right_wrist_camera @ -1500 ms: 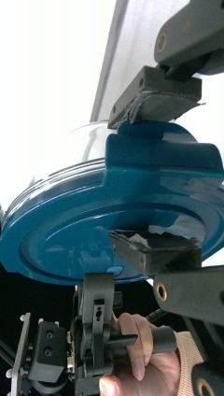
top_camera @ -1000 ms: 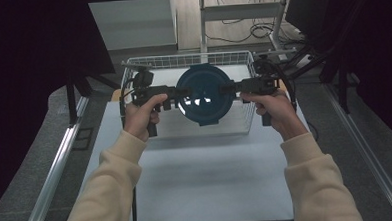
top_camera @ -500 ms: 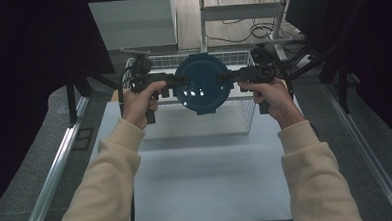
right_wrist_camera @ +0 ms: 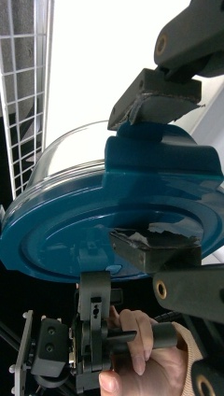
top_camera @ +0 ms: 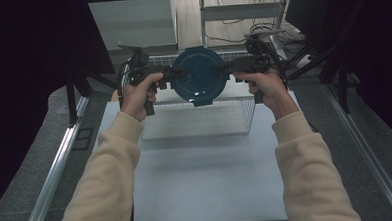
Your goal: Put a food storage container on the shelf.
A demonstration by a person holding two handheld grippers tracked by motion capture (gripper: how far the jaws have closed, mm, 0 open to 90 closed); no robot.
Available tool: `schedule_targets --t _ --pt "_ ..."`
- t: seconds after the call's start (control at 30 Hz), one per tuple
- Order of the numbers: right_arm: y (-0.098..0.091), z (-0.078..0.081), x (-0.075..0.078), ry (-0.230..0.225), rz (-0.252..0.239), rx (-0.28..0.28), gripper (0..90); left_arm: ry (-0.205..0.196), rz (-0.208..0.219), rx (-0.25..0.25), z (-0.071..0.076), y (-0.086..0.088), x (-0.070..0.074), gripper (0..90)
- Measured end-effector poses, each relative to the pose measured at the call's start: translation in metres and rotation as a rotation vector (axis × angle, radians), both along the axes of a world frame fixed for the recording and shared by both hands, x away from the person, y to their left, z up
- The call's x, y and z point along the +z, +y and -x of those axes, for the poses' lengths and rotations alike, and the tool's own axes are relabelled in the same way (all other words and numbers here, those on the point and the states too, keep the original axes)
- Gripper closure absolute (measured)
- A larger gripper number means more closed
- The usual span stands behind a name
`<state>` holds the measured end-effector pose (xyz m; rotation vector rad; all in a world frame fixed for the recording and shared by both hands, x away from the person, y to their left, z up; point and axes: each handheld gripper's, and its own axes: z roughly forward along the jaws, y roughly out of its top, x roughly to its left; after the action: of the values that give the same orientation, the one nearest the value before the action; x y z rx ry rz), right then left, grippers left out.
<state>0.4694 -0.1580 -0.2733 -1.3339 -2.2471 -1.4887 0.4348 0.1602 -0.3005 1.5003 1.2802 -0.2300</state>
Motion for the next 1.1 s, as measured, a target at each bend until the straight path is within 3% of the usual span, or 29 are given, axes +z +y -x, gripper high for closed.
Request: schedule_targets --t 0.3,0.57,0.73,0.97,1.1 --pt "0.005 -0.010 -0.002 0.006 -0.009 0.000 40.8 0.004 0.002 0.012 -0.011 0.006 0.000 38.4" --pt "0.008 -0.024 -0.012 0.050 -0.008 -0.017 40.8 0.033 0.017 0.025 -0.026 0.007 -0.012 38.5" --pt "0.007 -0.032 -0.017 0.074 -0.033 -0.060 40.2 0.057 0.053 0.045 -0.036 0.007 -0.019 38.7" --pt "0.007 -0.043 -0.026 0.157 -0.071 -0.111 38.3 0.085 0.076 0.098 -0.044 0.004 -0.027 38.3" --pt "0.010 -0.047 -0.033 0.224 -0.091 -0.173 36.1 0.105 0.093 0.121 -0.049 0.003 -0.035 37.8"
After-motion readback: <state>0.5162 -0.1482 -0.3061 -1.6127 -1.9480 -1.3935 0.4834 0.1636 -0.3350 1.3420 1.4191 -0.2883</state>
